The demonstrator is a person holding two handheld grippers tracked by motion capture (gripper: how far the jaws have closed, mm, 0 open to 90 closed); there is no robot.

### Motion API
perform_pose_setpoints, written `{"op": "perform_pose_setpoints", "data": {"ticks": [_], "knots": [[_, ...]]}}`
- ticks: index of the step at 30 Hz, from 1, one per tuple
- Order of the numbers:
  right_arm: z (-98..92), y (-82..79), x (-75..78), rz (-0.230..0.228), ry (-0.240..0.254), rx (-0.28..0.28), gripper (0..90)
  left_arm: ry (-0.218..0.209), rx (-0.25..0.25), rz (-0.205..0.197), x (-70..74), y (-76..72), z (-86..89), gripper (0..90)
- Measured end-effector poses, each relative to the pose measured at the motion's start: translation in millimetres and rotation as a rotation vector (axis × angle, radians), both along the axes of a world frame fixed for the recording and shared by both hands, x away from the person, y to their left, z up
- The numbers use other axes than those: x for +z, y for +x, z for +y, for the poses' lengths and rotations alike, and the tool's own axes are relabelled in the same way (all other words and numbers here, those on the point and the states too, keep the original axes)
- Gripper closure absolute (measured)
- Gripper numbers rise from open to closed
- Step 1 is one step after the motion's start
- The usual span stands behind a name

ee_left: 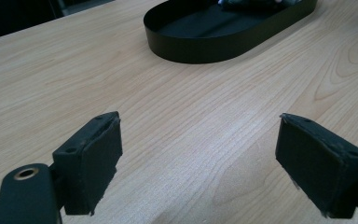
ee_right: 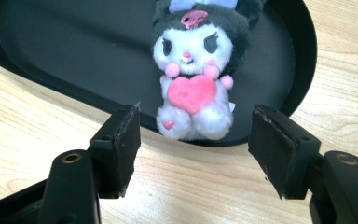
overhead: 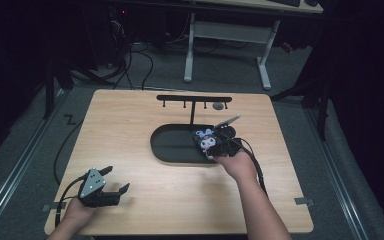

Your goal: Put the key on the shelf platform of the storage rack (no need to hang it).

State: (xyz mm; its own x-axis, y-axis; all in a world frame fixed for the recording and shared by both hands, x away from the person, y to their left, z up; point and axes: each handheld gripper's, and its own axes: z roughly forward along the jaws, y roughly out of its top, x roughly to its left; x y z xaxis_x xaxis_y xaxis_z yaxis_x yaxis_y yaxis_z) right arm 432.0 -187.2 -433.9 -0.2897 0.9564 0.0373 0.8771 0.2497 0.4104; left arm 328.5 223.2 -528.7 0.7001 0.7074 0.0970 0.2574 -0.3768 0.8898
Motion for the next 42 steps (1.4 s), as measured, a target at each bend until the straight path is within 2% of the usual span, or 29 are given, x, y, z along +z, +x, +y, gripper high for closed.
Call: {"op": "perform_pose_setpoints", "data": {"ticks": [20,27,28,30,38,42], "knots": [[-14.6,-28.5,-10.5,-0.076,0.037,0.022,31.4,0.002,0.0,0.0,0.0,-0.1,-0.1,15.4],[-24.2,-43.8,-19.2,-0.145,0.049,0.035,30.6,0.003,0.001,0.0,0.0,-0.1,-0.1,15.5],[-26.3,-50.0,-21.7,-0.177,0.051,0.047,30.3,0.003,0.0,0.0,0.0,-0.1,-0.1,15.5],[-28.1,-57.2,-24.6,-0.209,0.057,0.059,29.7,0.003,0.0,0.0,0.0,-0.1,-0.1,15.5],[-33.4,-83.9,-36.8,-0.295,0.096,0.082,28.4,0.005,0.0,0.001,0.1,-0.1,-0.1,15.5],[-34.3,-98.6,-44.0,-0.346,0.094,0.095,27.1,0.005,0.001,0.001,0.0,-0.1,-0.1,15.4]]}}
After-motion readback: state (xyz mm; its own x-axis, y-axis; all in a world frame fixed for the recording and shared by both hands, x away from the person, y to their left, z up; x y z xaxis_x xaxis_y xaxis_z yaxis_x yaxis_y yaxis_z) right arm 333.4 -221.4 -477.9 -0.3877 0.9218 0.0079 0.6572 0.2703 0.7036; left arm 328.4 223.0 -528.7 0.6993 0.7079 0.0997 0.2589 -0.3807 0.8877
